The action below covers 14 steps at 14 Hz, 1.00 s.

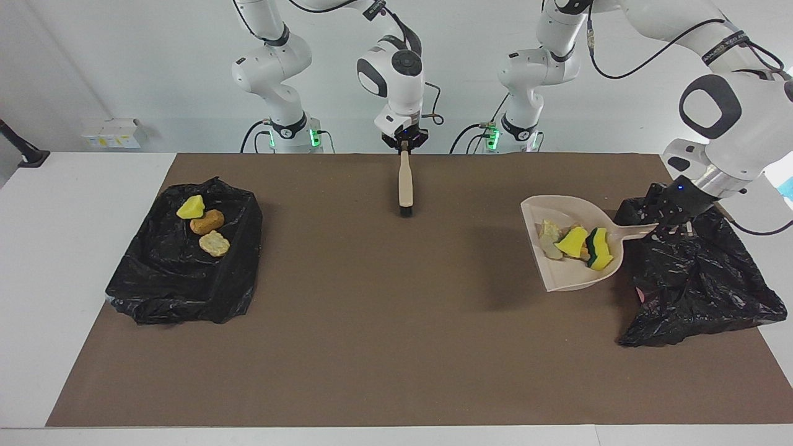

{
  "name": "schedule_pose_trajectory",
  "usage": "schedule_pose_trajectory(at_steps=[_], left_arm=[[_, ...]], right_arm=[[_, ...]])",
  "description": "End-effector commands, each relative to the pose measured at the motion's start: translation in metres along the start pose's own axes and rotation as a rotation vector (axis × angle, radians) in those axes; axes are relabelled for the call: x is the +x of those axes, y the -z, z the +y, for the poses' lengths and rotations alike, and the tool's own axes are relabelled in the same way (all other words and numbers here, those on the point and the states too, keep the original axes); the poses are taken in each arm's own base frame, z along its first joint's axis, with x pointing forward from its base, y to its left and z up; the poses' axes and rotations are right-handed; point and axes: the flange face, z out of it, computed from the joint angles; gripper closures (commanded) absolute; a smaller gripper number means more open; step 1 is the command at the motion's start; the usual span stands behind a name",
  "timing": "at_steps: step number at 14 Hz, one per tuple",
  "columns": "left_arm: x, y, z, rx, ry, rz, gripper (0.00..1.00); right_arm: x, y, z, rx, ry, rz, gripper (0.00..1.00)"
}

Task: Sweep and dump trash in bin
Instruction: 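Carry the loaded dustpan to the black bag with the left gripper, then tip the dustpan over the bag with the left gripper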

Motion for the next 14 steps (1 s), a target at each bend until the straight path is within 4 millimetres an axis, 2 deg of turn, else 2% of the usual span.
schedule_pose_trajectory(at_steps=[1,4,6,8,9,10,11,12,13,14], left_arm=[[-0.039,0.013,0.005,0.016,-0.053,-0.018,1.00],[-0.091,0.023,0.020,0.031,-0.038,-0.058,1.00],[-0.117,0.029,0.028,0.052,-0.041,-0.077,1.00],[-0.157,0.037,0.042,0.083,0.015,-0.121,1.00],[-0.171,0.042,0.047,0.090,0.022,-0.168,1.00],[-0.181,0.047,0.048,0.095,0.013,-0.239,1.00],[-0.197,0.053,0.054,0.099,0.032,-0.293,1.00],[-0.201,0.054,0.055,0.104,0.027,-0.326,1.00],[-0.209,0.055,0.056,0.107,0.023,-0.366,1.00],[-0.211,0.057,0.054,0.112,0.026,-0.408,1.00]], right_arm=[[0.000,0.002,0.000,0.000,-0.004,0.018,1.00],[0.001,-0.002,0.002,-0.009,0.019,0.026,1.00],[0.000,-0.007,0.005,-0.037,0.040,0.035,1.00],[0.000,-0.008,0.006,-0.044,0.044,0.038,1.00],[0.000,-0.008,0.006,-0.044,0.044,0.038,0.96],[0.000,-0.008,0.006,-0.044,0.046,0.038,0.84],[0.001,-0.008,0.006,-0.043,0.045,0.038,0.61],[0.001,-0.006,0.004,-0.045,0.048,0.041,0.33],[0.002,-0.001,0.000,-0.036,0.052,0.049,0.00],[0.005,0.007,-0.004,-0.024,0.056,0.057,0.00]])
